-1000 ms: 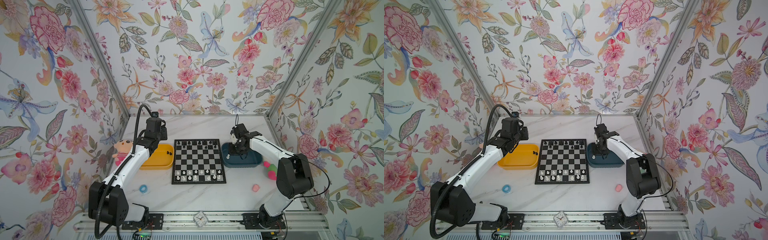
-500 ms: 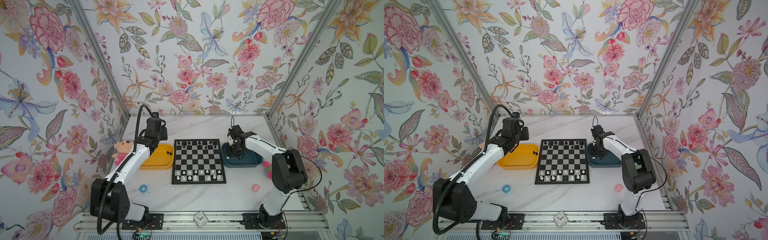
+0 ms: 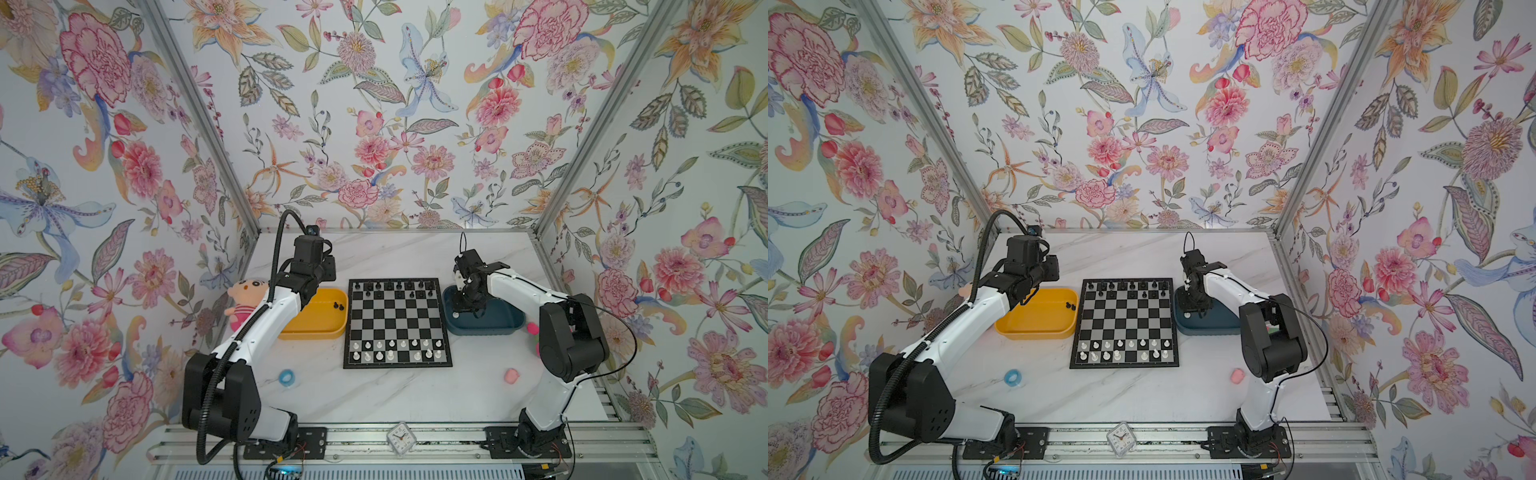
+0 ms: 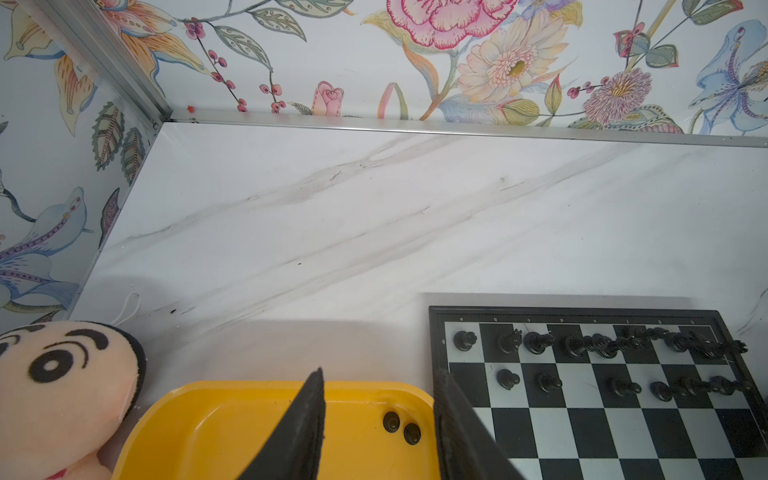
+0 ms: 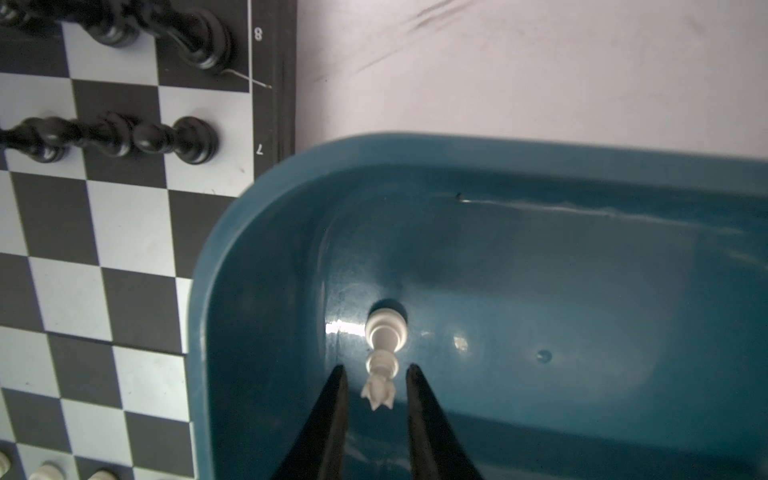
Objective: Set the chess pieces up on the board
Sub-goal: 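Lower the right gripper into the teal tray and close on the white king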
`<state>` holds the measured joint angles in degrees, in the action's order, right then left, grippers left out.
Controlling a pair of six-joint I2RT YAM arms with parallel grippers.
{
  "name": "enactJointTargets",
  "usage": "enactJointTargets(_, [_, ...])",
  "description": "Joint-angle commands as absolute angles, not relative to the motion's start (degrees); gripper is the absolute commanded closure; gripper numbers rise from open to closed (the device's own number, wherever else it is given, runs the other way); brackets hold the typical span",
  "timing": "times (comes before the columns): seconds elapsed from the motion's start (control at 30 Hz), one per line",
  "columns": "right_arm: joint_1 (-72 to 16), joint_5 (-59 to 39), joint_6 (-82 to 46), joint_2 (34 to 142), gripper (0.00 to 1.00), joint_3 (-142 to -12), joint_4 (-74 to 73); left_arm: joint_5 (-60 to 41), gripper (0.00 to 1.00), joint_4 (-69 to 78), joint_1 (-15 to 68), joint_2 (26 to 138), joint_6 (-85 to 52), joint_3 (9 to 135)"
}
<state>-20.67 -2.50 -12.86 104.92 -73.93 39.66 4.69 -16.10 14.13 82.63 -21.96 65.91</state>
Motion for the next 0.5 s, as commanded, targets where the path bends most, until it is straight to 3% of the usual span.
enactJointTargets(0.0, [-21.1, -2.3, -13.1, 106.0, 0.73, -75.1, 40.3, 3.9, 0.55, -15.1, 13.5, 83.0, -22.8, 65.6])
enactJointTargets(0.47, [-21.0, -2.2, -13.2, 106.7, 0.77, -74.8, 40.1, 3.6, 0.55, -15.1, 13.5, 83.3, -22.7, 65.9])
